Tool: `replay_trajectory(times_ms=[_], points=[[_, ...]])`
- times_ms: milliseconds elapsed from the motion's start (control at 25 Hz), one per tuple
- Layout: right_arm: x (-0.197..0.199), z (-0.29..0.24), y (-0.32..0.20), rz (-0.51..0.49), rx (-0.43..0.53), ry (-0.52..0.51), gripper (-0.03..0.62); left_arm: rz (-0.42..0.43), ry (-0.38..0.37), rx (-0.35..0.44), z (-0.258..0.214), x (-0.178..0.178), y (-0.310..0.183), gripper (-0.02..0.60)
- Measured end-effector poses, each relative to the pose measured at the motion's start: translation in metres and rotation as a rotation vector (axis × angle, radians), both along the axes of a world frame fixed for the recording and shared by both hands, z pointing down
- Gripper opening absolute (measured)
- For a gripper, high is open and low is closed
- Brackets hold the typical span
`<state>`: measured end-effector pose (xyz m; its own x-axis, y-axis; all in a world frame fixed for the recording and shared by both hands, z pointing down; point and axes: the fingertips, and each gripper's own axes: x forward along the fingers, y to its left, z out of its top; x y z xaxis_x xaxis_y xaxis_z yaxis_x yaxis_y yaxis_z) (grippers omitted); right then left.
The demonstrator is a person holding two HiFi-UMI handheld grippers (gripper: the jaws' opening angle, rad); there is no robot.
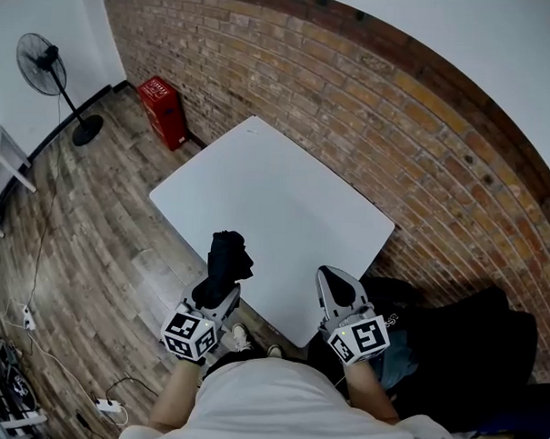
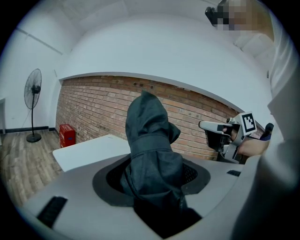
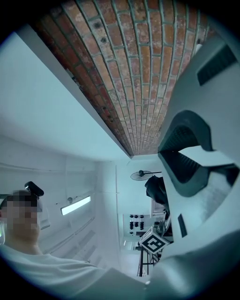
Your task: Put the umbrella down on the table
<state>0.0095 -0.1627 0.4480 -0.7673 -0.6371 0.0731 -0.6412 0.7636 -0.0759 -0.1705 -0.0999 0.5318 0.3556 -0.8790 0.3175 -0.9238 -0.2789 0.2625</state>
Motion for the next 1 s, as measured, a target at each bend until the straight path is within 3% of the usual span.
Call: replay_trajectory(times_ms=[200, 1000], points=[[0.011, 0.003, 0.001, 0.029, -0.011, 0.004, 0.018, 0.019, -0.017, -0.018, 0.007, 0.004, -0.017, 0.245], [0.025, -0.001, -0.003, 0.090, -0.005, 0.041, 0.018, 0.137, -0.138, -0.304, 0.139, 0.022, -0.067, 0.245]])
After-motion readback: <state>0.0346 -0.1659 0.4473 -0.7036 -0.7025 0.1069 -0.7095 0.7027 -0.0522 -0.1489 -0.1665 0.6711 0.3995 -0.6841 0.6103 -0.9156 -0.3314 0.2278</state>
